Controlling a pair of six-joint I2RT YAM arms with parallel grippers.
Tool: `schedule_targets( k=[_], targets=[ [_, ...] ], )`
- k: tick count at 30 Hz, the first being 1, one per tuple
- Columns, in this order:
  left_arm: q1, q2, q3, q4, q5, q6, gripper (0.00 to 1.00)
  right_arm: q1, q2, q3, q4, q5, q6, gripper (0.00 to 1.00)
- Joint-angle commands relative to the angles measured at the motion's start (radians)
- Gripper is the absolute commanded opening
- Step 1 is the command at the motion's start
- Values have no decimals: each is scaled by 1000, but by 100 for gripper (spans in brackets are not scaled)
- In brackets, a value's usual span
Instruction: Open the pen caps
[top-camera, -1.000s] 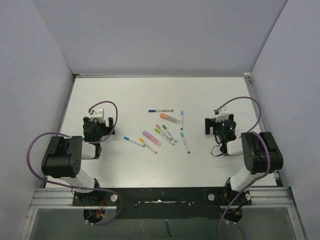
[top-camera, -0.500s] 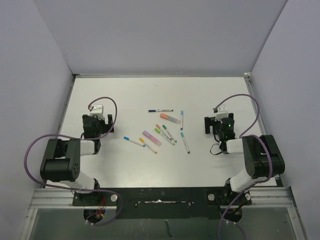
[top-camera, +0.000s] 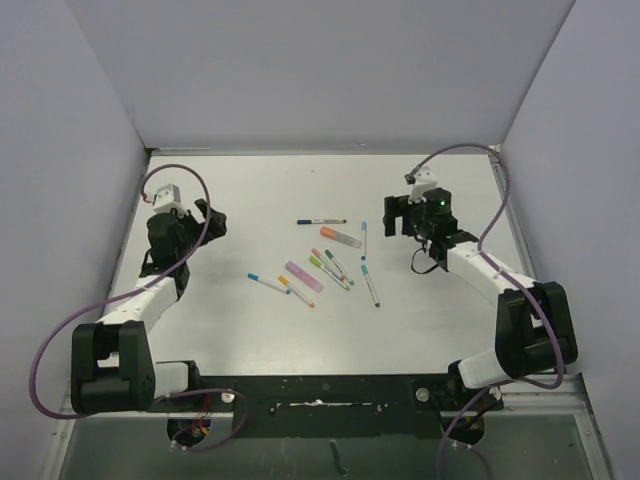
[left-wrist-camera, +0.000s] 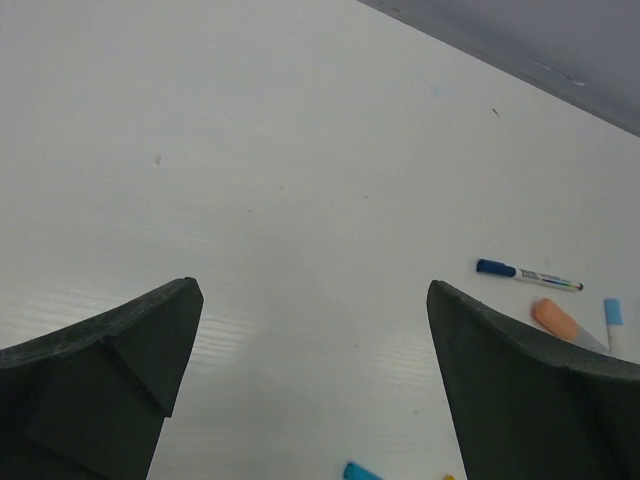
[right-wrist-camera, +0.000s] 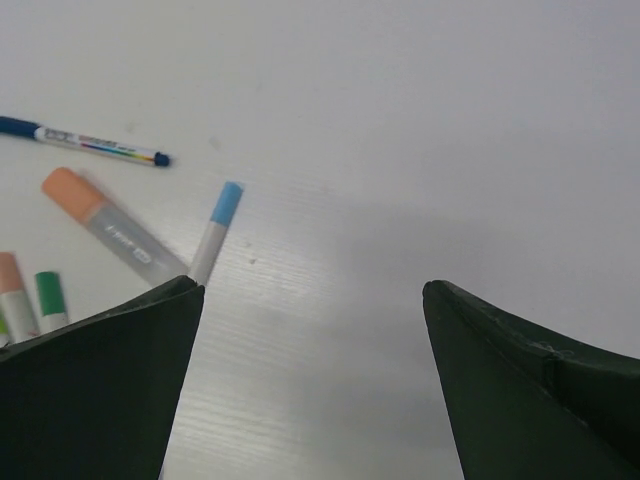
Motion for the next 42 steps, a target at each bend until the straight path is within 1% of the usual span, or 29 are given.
schedule_targets(
  k=[1,3,5,8,13,16,19,21,22,26,31,34,36,42],
  targets=[
    [0,-12,-5,4,156,-141,98,131,-3,107,-192,-90,-10,98],
    [-6,-16,-13,6,147,-147,98,230,14,138,-246,-60,-50,98],
    [-9,-21,-3,-15,152,-144,97,304,30,158,-270,-63,-65,100],
    [-19,-27,20,-74,154,-135,96,393,66,181,-254,-104,-75,96],
    [-22,-24,78,-211,131,-118,95,535,187,291,-266,-170,-120,88],
    [-22,-24,106,-286,101,-110,95,617,275,363,-258,-181,-137,80],
    [-19,-41,103,-331,77,-118,95,677,363,447,-257,-186,-154,73],
    [-17,-64,93,-350,61,-121,95,713,433,503,-270,-189,-174,65],
    [-15,-73,92,-360,53,-123,95,727,458,532,-280,-190,-181,61],
    [-7,-99,102,-407,38,-124,95,763,544,610,-289,-194,-200,58],
    [4,-114,107,-436,33,-126,95,771,616,670,-302,-198,-211,45],
    [6,-119,105,-441,31,-126,95,772,639,685,-302,-202,-213,43],
    [7,-120,104,-443,30,-126,95,771,650,690,-301,-205,-213,40],
    [9,-124,103,-449,22,-126,95,772,684,705,-314,-206,-216,39]
  ],
)
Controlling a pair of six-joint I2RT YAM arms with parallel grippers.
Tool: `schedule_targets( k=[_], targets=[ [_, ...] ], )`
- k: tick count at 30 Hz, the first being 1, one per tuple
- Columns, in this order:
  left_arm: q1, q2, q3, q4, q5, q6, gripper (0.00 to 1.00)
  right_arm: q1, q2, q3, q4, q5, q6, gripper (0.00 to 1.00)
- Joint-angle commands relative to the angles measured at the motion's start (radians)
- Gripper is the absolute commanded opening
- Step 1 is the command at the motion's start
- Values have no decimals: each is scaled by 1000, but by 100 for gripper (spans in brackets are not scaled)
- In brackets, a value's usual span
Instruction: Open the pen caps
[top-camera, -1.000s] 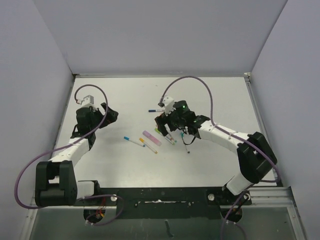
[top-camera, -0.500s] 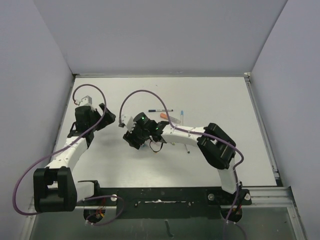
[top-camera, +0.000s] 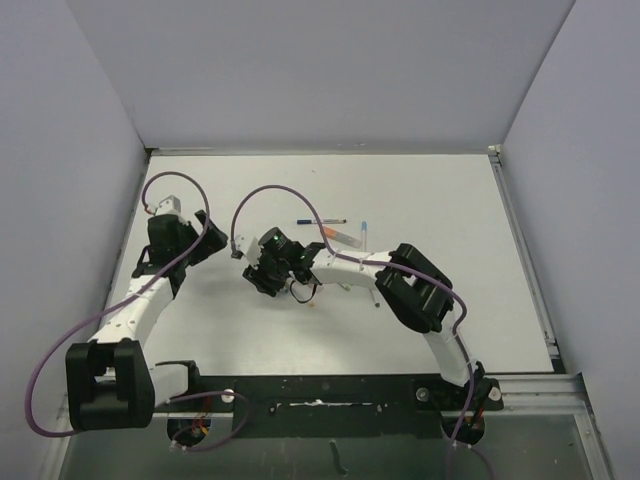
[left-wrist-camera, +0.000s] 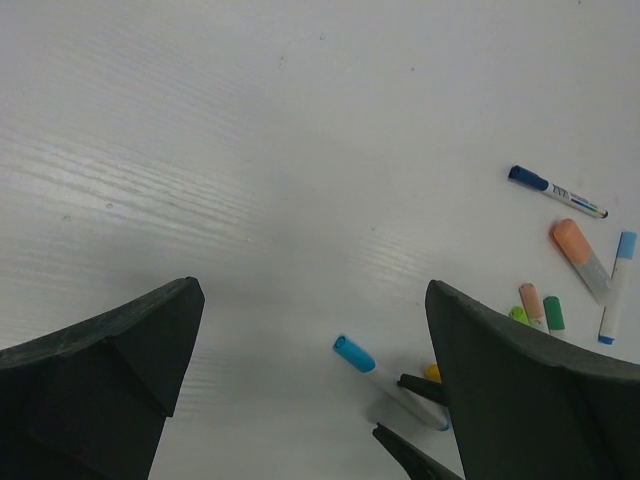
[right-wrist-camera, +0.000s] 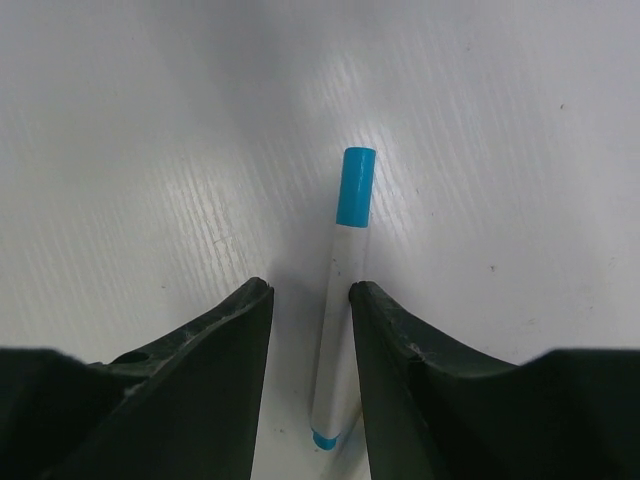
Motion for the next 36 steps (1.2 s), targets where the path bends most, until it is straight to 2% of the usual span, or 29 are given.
schedule_targets(
  k=[1,6,15,19,27,31,36],
  targets=[
    [10,-44,37,9,-18,-7,96,-1,15,45,3,-14,-13,39],
    [13,-46,37,3,-18,-5,95,2,34,51,-14,1,-21,36],
    [18,-49,33,2,-17,-5,95,9,38,40,-1,49,-27,37],
    [22,-51,30,3,-13,-7,95,11,25,17,37,75,-17,41],
    [30,-47,30,9,-4,-10,95,11,43,40,5,86,-13,40],
    [32,-43,30,16,3,-14,94,11,50,41,-15,83,-10,33],
    [37,-44,35,16,23,-18,94,10,63,51,-34,73,-5,13]
  ],
)
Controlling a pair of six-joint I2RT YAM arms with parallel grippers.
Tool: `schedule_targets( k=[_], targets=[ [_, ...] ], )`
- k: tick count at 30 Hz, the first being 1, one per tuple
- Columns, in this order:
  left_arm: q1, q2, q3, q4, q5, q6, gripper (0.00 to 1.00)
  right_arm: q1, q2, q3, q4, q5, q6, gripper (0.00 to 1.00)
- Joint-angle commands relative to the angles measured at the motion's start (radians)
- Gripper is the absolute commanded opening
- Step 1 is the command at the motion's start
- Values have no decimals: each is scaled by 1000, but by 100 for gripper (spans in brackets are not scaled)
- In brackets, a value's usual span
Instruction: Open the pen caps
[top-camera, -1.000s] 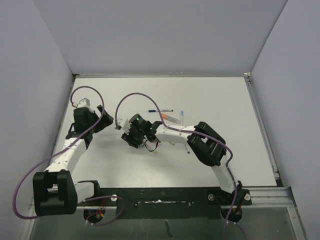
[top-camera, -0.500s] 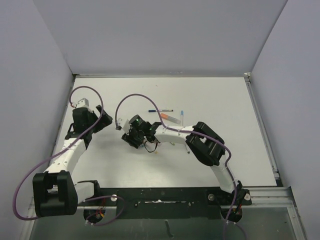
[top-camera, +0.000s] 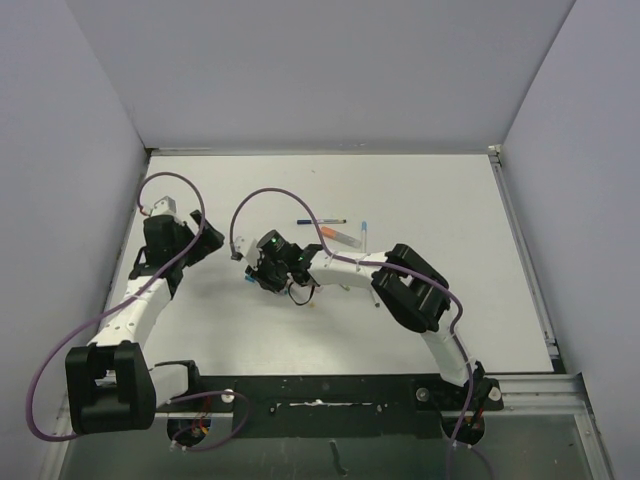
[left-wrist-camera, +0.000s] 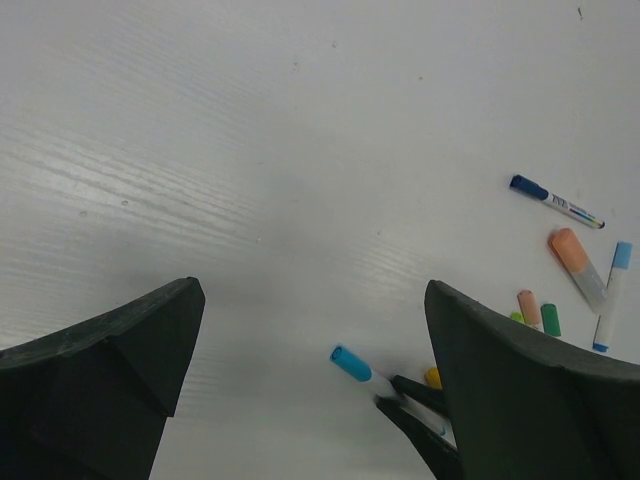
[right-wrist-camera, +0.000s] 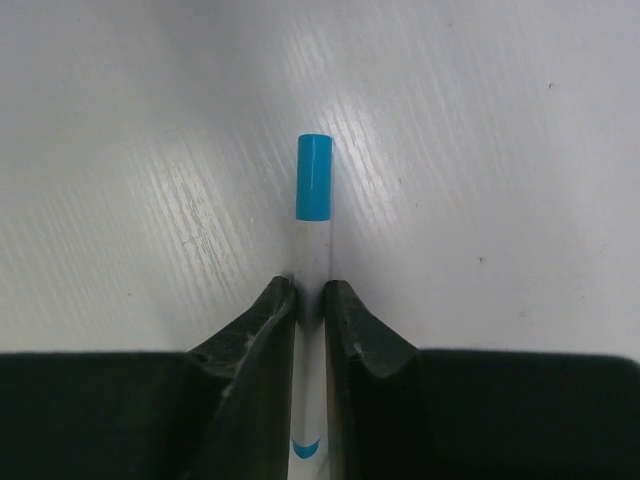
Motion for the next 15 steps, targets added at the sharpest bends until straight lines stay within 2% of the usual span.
schedule_targets(
  k=[1,4,9,11,13,15],
  targets=[
    [15,-31,37,30,27,-9,94,6,34,38,-28,4,7,8],
    [26,-37,49,21,48,-16,93,-3,23,52,-29,-20,23,0],
    [52,-30,68,57,149,-118,90,-60,-80,25,49,-82,109,0],
    [53,-16,38,136,224,-212,88,-99,-142,-8,102,-131,159,0],
    [51,10,-17,280,316,-330,85,-139,-201,-44,150,-167,215,0],
    [43,44,-60,440,381,-429,78,-170,-250,-68,165,-189,238,0]
  ],
)
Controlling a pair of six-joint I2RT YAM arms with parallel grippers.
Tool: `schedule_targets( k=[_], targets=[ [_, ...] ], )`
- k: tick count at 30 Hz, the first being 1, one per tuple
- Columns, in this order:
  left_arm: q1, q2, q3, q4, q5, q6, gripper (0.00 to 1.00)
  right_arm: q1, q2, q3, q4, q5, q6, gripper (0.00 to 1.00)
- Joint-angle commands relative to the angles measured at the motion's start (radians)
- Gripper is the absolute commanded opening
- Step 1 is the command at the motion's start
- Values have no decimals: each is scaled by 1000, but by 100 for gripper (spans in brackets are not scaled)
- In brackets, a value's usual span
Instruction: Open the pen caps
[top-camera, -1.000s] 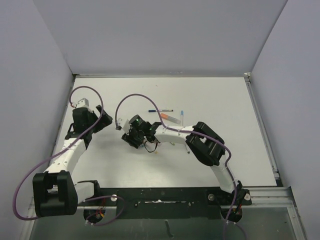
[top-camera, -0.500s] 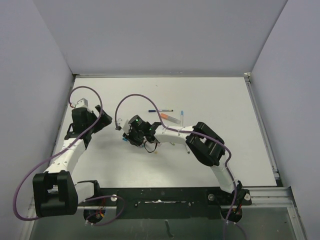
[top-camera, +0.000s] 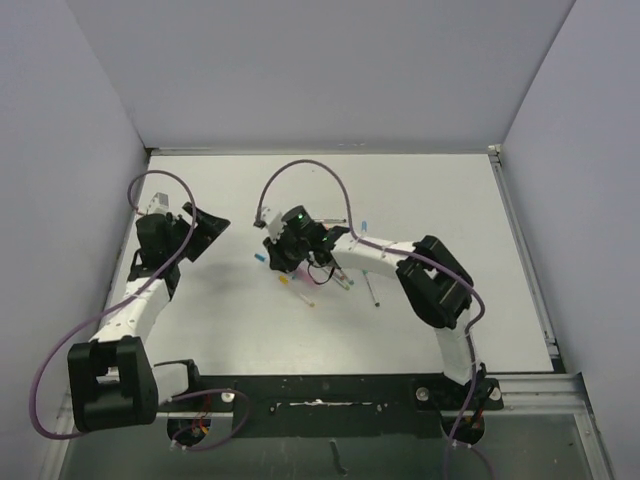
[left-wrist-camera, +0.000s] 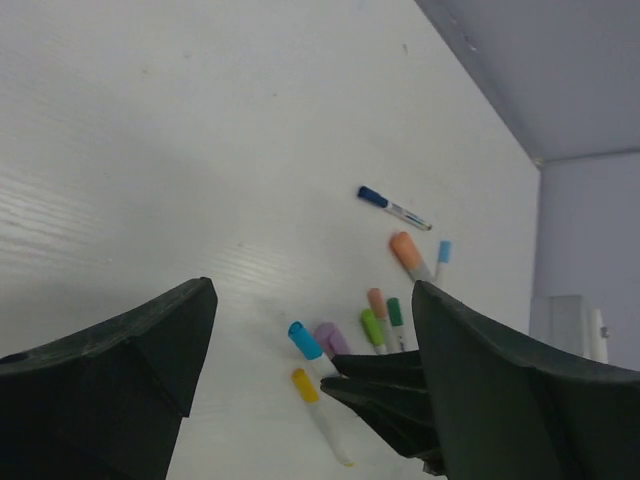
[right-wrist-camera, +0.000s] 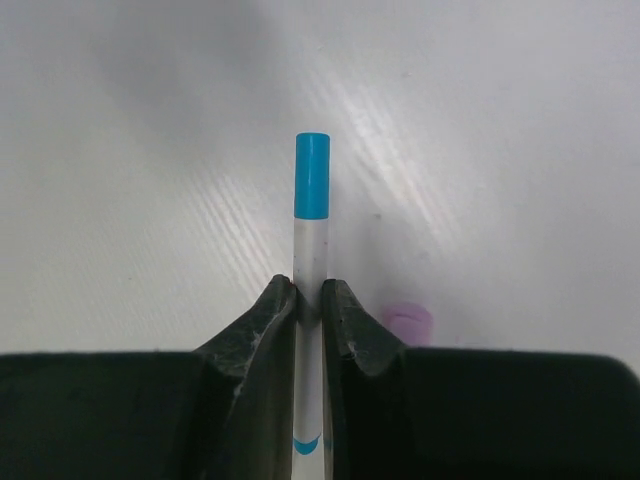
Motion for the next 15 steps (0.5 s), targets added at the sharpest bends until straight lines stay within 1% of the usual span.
schedule_targets(
  k=[1,6,15],
  targets=[
    [-15,54,-60,352,198,-247,75,-89,-204,-30,126,-87,105,0],
    [-80,92,-62,430,202,-262,76,-109,-255,-23,50,-77,82,0],
    [-178,181,-62,580,141,-324,76,-109,-275,-55,67,-103,117,0]
  ],
)
